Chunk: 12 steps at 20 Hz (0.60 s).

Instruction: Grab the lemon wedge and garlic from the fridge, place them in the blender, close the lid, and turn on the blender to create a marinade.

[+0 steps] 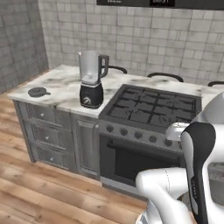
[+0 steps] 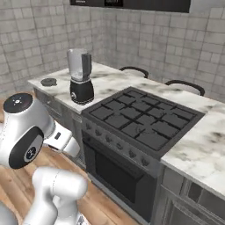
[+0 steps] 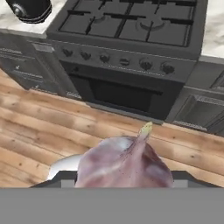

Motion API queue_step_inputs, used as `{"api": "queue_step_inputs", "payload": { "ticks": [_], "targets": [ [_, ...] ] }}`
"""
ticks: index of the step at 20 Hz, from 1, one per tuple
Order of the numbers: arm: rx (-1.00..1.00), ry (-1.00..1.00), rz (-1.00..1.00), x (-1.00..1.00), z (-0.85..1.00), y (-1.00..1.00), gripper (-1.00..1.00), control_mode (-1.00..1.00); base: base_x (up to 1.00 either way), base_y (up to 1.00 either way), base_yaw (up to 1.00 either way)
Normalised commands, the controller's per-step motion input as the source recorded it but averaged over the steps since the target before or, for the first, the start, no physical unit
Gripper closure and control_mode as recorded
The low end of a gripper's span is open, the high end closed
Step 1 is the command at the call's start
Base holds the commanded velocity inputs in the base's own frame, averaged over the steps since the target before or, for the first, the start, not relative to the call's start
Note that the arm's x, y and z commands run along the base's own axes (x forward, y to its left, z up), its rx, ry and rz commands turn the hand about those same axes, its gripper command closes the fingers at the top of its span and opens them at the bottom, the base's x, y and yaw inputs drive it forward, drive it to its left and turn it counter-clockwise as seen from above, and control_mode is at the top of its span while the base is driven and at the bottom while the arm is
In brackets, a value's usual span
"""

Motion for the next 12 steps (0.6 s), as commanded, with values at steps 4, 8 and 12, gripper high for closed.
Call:
{"api": "queue_step_inputs", "payload": {
  "ticks": [4,8,12],
  "targets": [
    [0.00,0.00,0.00,0.00,0.00,0.00,1.00,1.00,0.92,1.00,-0.34],
    [0.00,0.00,0.00,0.00,0.00,0.00,1.00,1.00,0.83,1.00,-0.35],
    [0.00,0.00,0.00,0.00,0.00,0.00,1.00,1.00,0.85,0.97,-0.36]
  ]
}}
